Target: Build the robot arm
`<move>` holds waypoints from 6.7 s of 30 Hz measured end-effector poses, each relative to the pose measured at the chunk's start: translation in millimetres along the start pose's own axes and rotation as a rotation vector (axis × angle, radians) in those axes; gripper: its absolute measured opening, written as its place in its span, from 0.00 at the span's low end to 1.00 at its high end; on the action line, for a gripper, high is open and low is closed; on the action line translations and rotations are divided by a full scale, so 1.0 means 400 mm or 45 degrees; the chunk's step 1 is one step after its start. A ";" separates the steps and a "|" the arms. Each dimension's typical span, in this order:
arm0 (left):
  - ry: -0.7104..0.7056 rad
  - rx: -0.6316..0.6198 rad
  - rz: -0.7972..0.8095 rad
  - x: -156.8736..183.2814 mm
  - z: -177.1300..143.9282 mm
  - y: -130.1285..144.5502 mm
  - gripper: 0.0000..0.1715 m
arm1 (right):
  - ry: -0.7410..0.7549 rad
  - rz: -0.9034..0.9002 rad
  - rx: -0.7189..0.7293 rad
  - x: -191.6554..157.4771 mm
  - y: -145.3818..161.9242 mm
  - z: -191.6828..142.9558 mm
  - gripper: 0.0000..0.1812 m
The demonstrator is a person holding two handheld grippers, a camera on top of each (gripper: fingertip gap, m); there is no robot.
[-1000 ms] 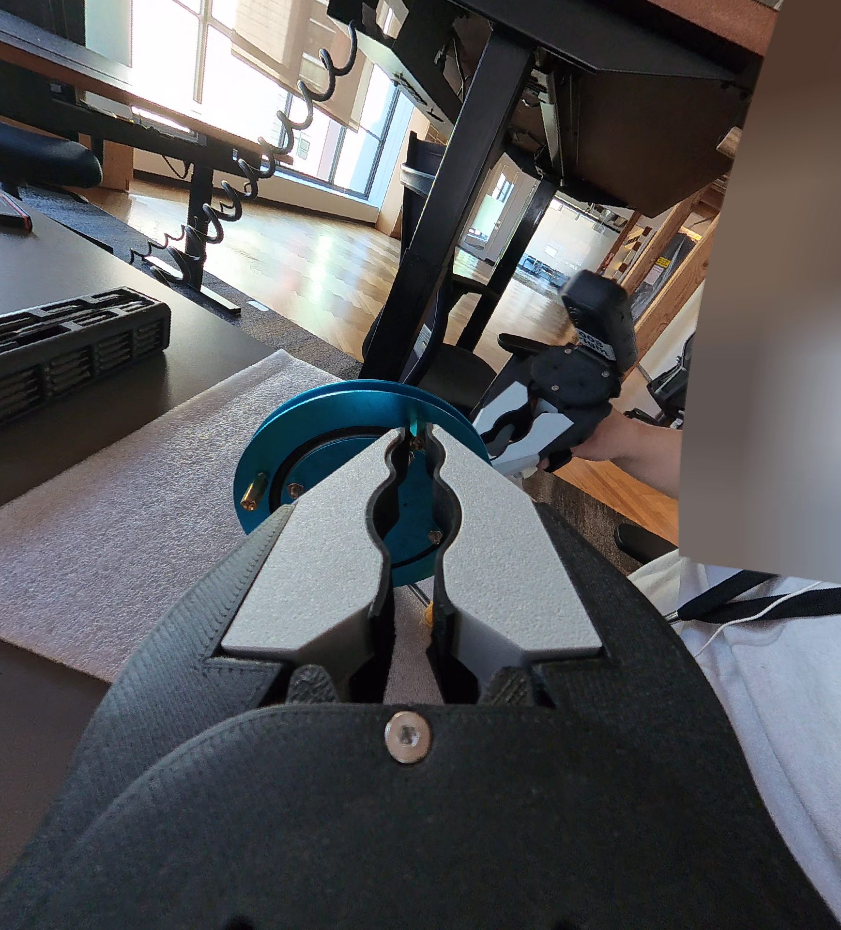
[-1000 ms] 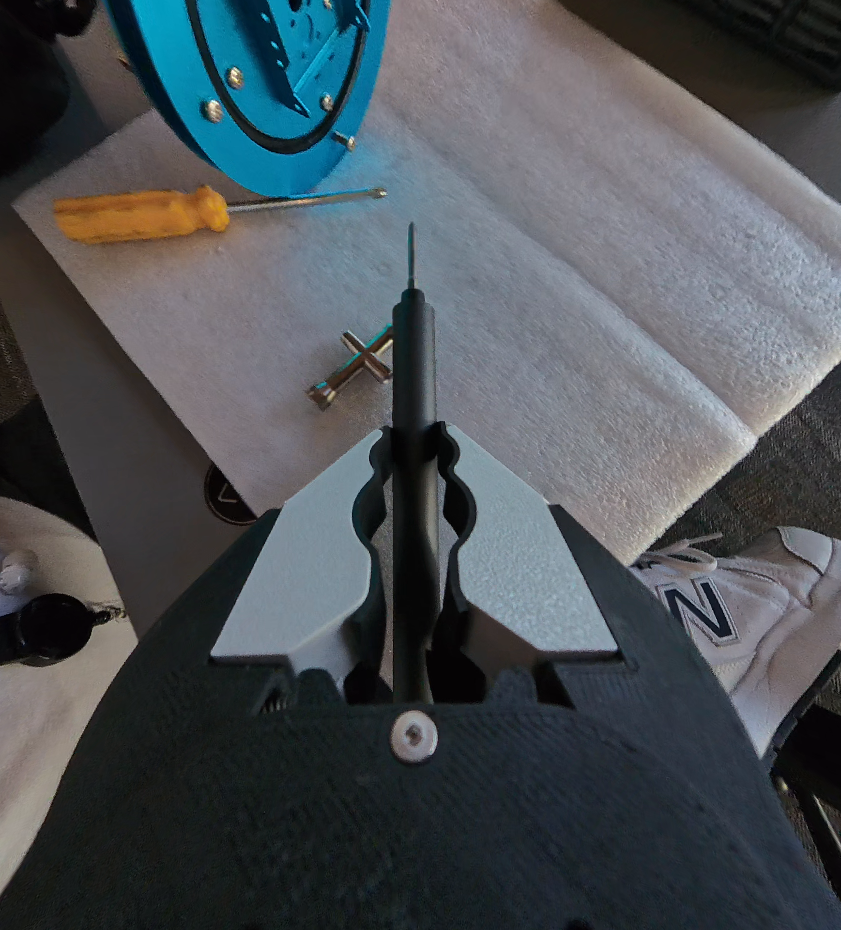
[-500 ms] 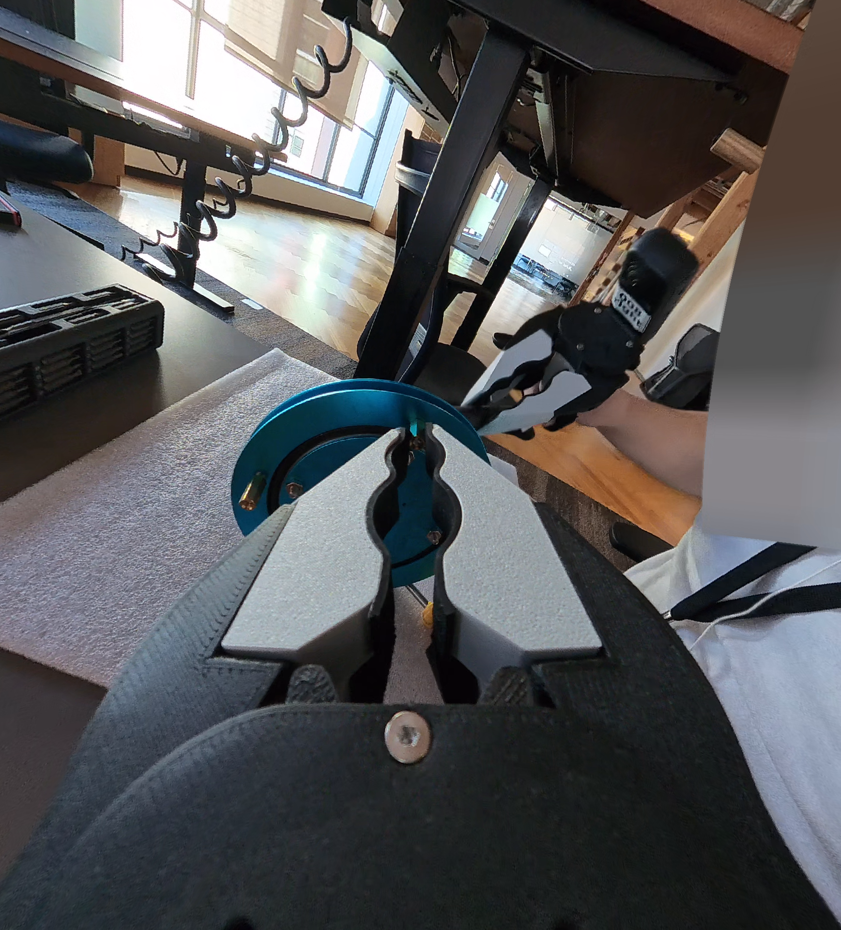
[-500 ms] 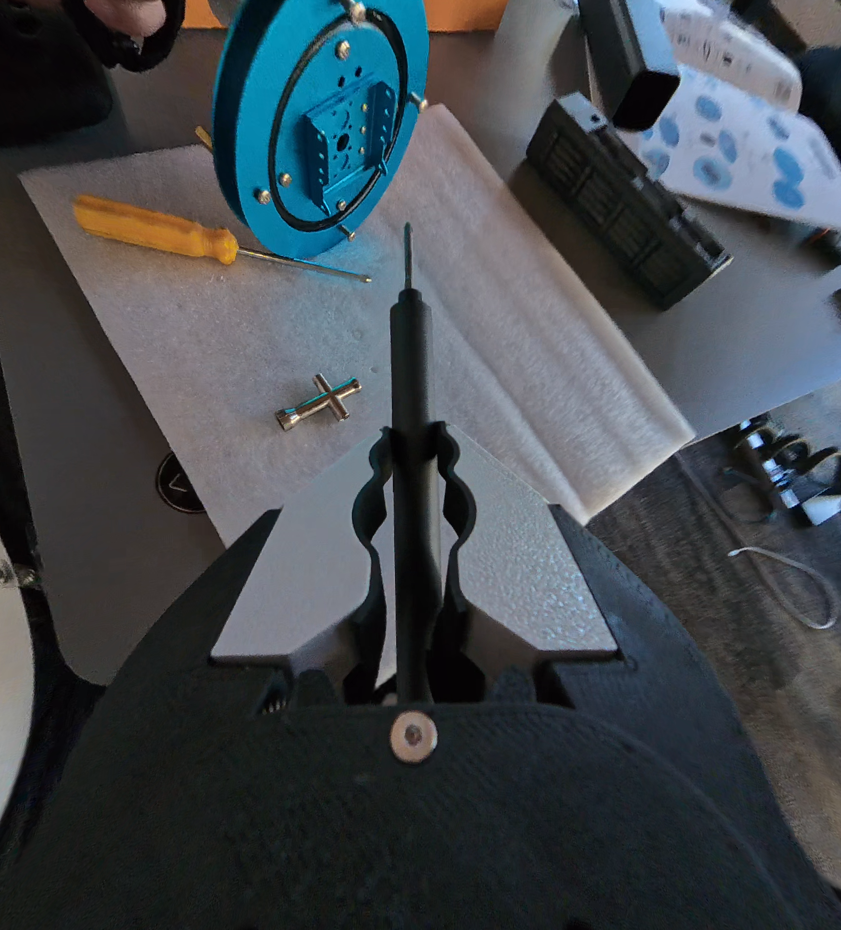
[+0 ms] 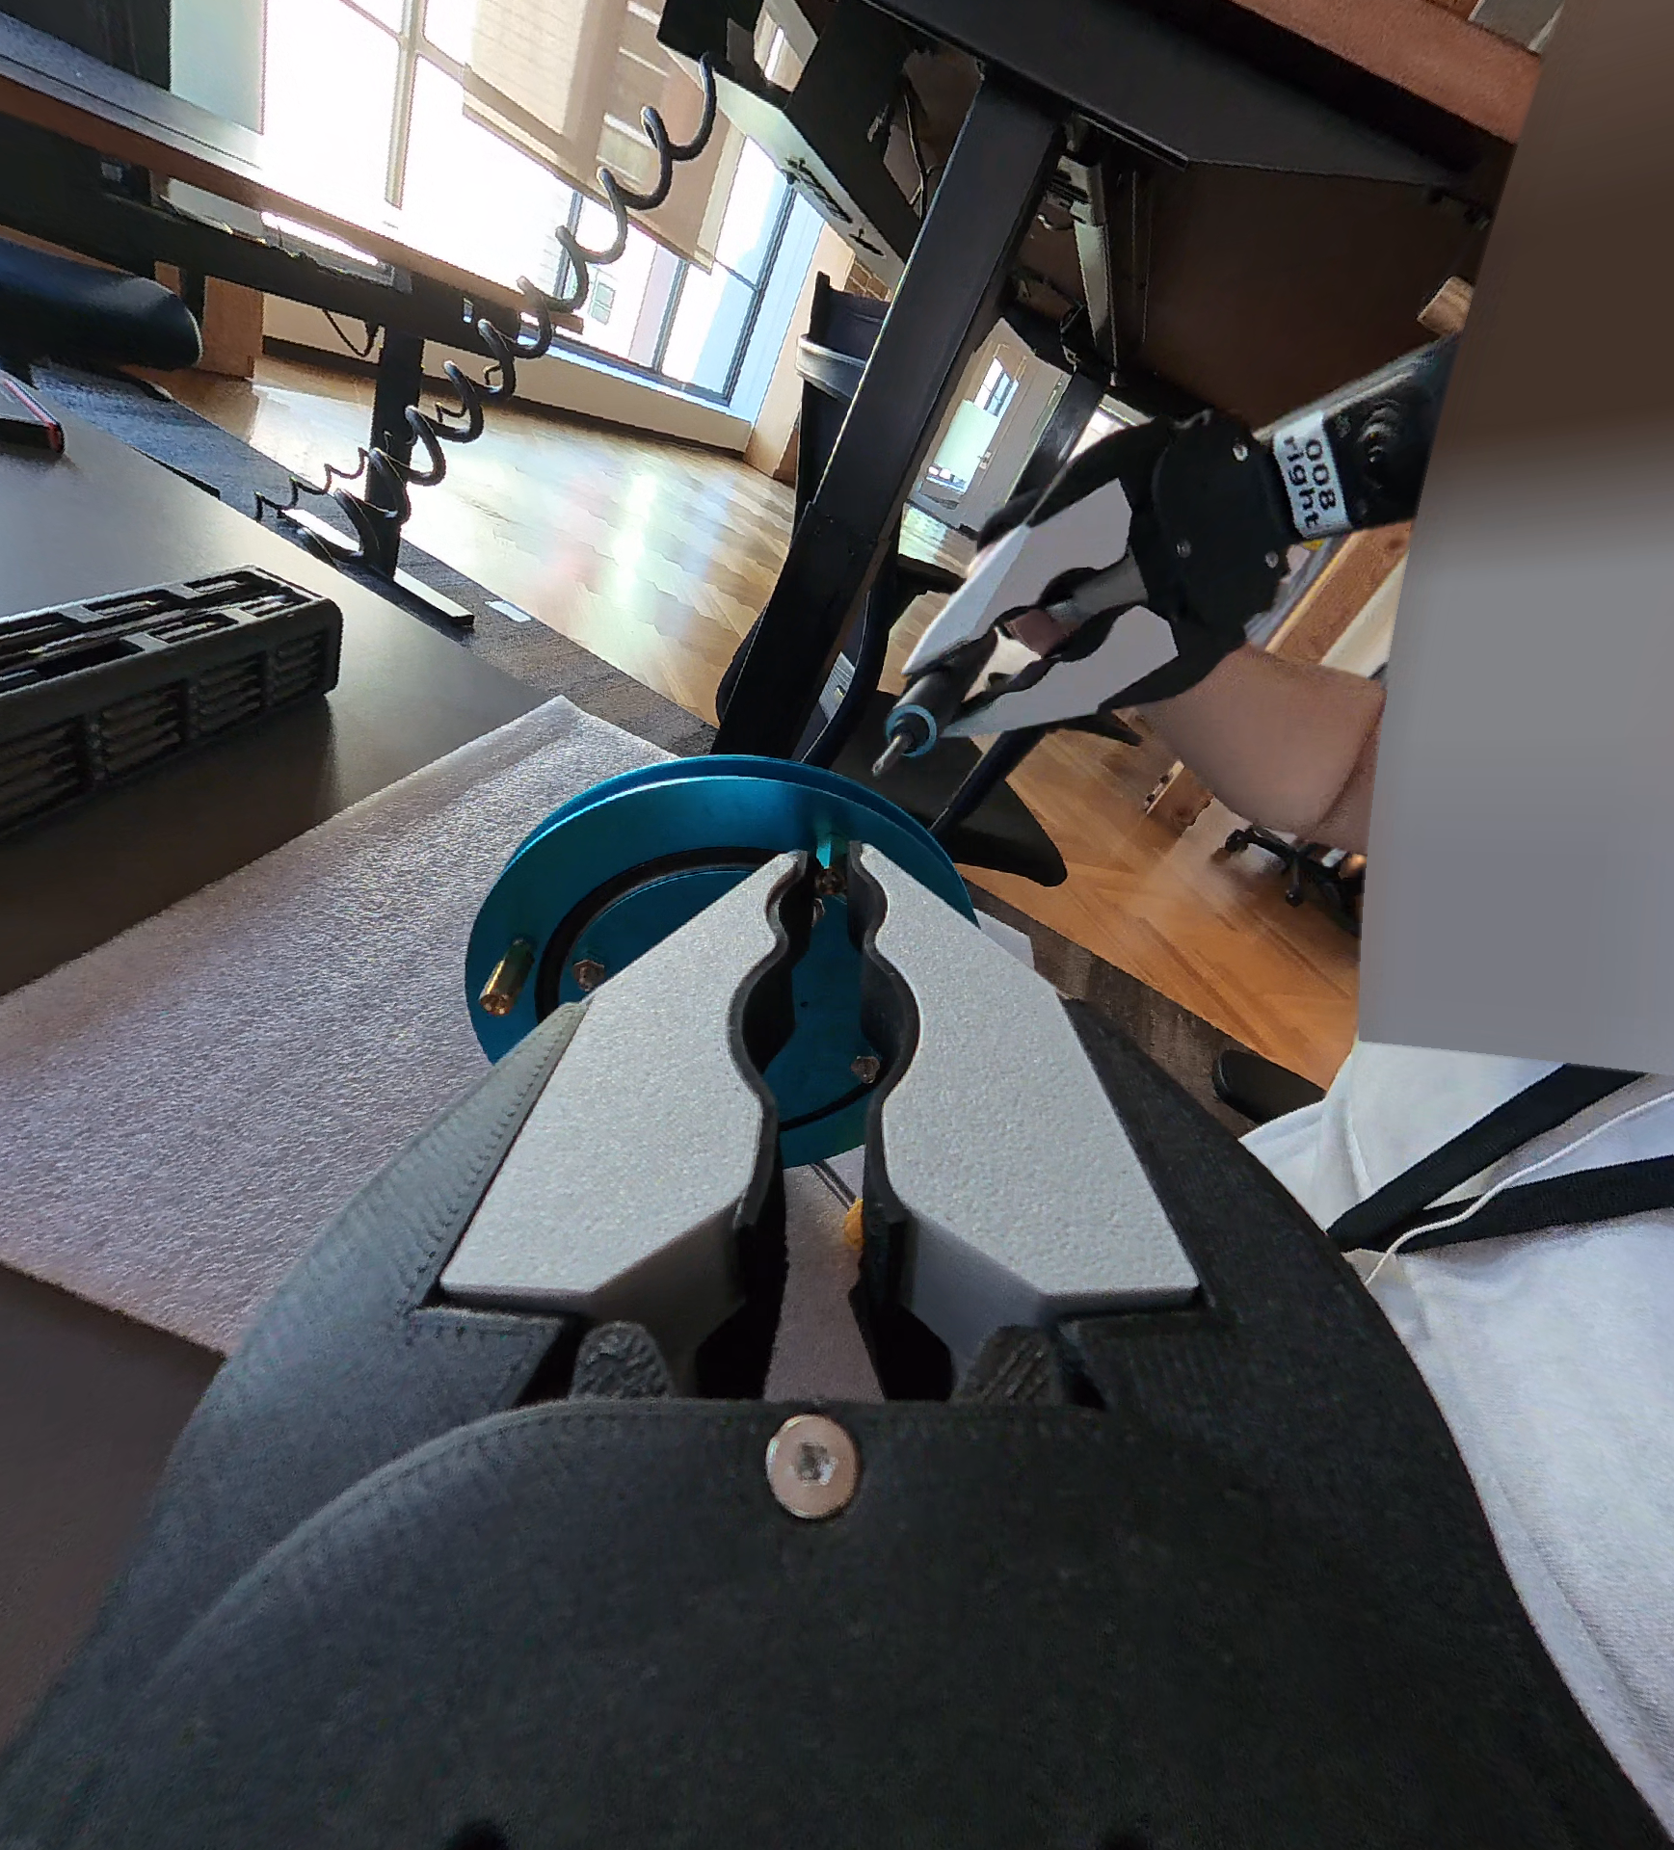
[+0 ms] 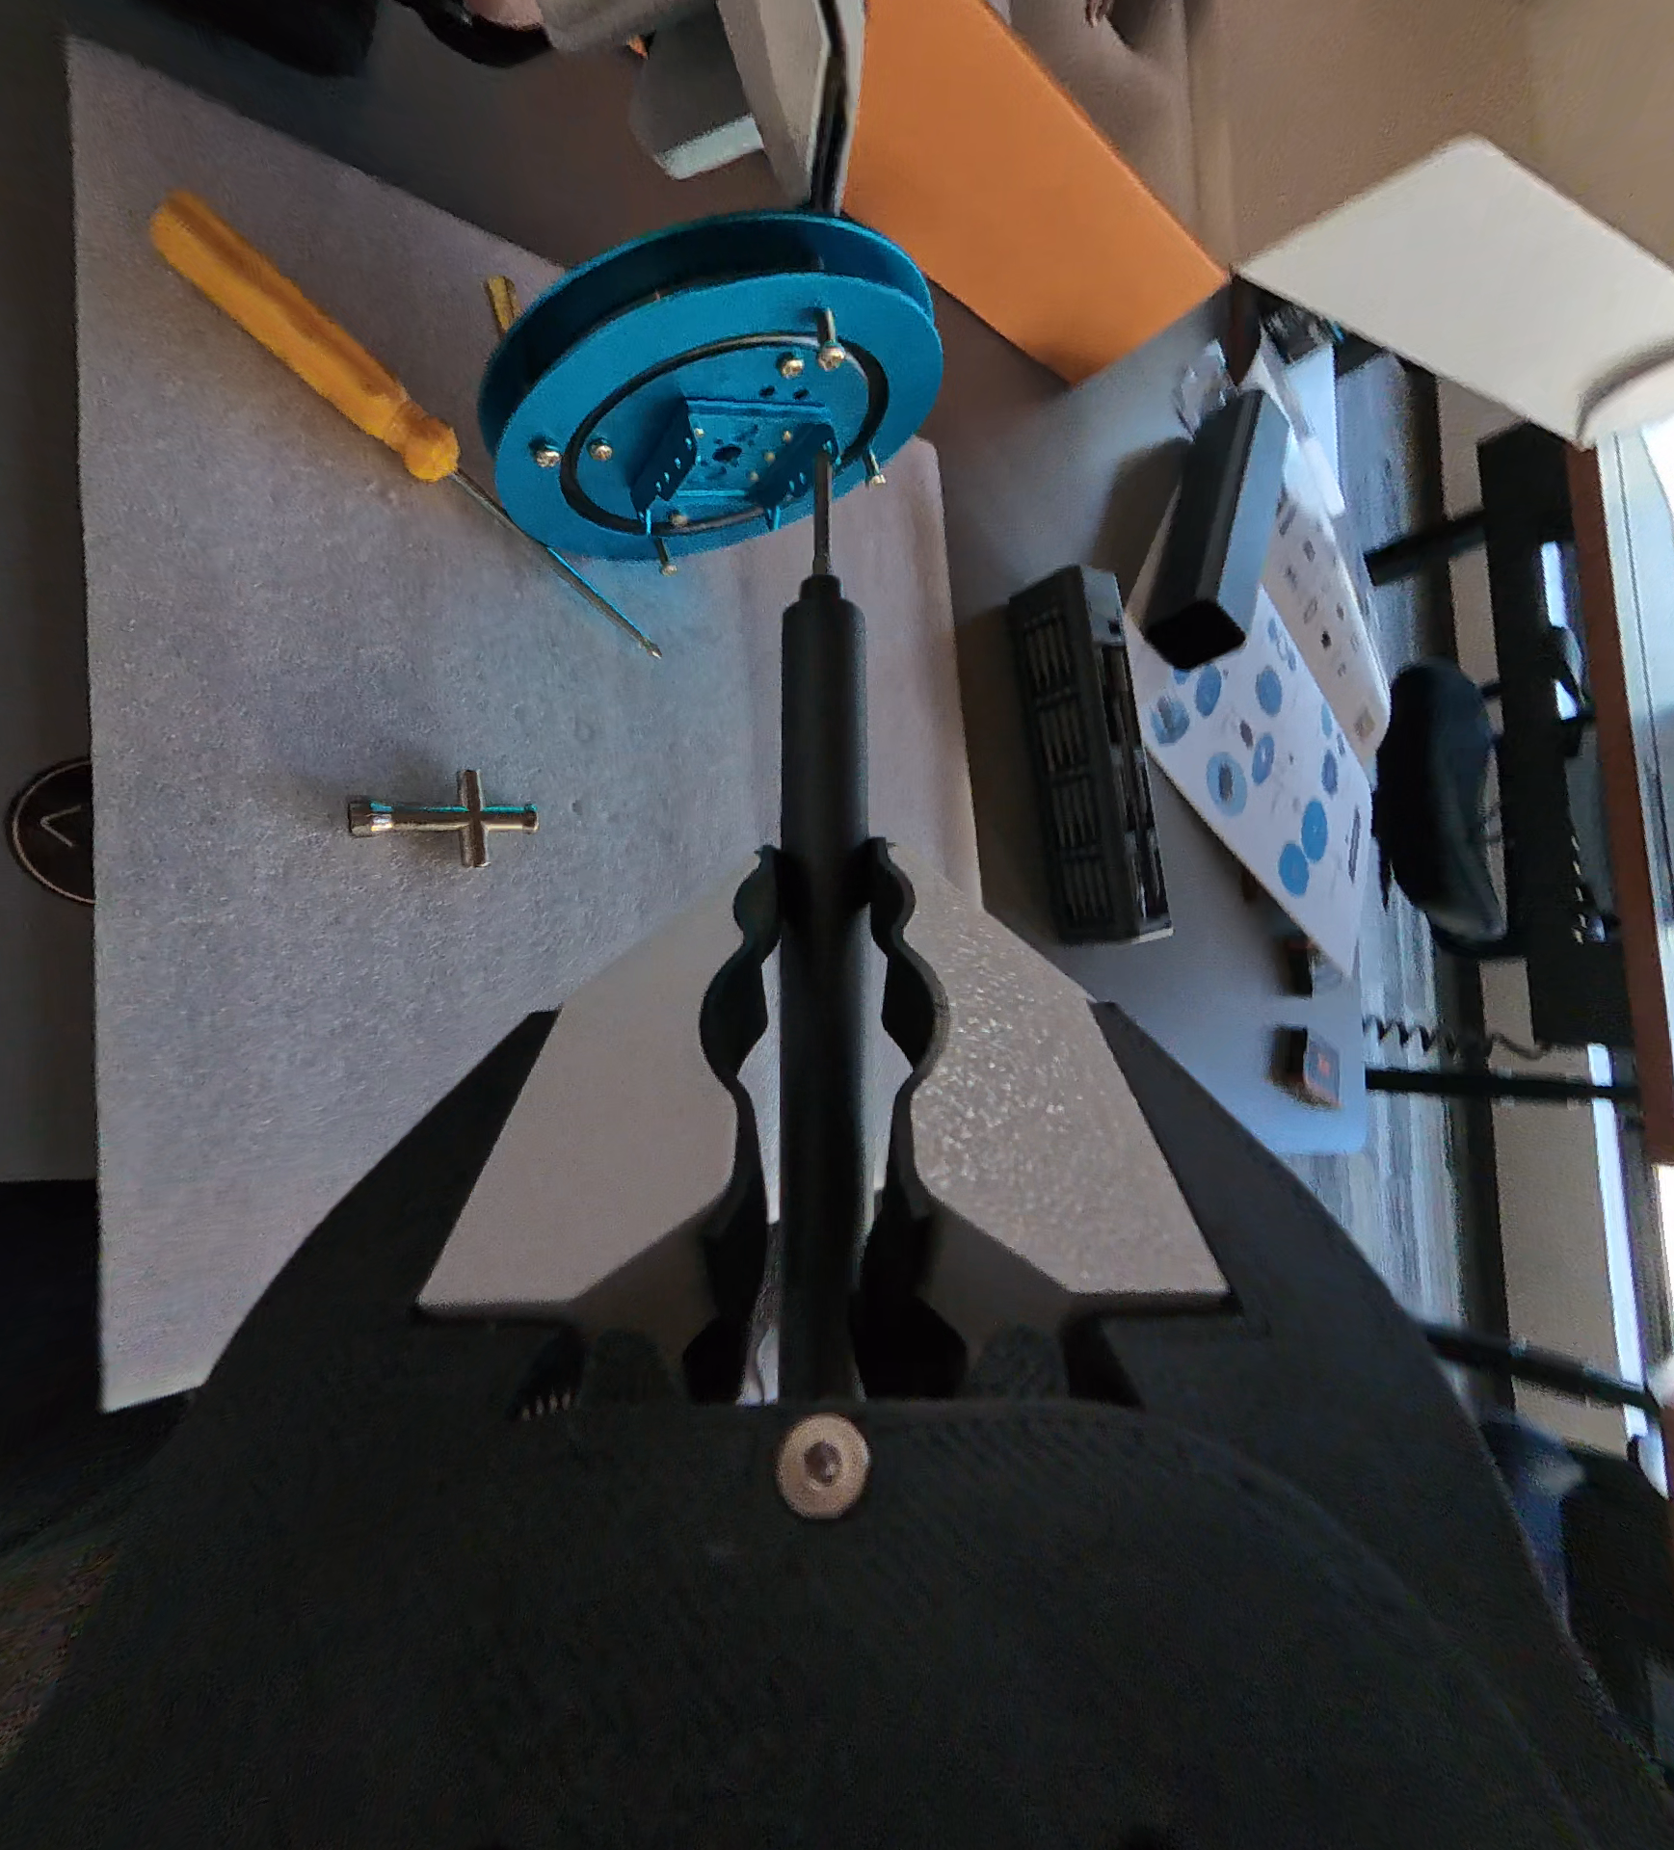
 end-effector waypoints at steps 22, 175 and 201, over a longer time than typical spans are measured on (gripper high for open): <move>-0.054 0.066 -0.073 0.003 0.003 0.007 0.02 | -0.360 0.149 0.219 0.106 0.046 0.073 0.09; -0.011 -0.051 -0.104 -0.001 0.035 -0.007 0.02 | -0.544 0.362 0.367 0.030 0.086 0.179 0.09; 0.006 -0.035 -0.121 -0.002 0.035 -0.004 0.03 | 0.074 0.225 0.212 -0.055 0.061 0.148 0.16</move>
Point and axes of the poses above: each gripper's, where its closed fingertips meet, z out along the fingers, y out of its underside, x = y × z across the jaws, the point moved 8 cm from there along -z, back along the fingers, and after that the axes turned 7 degrees about -z, right-handed, at the moved point
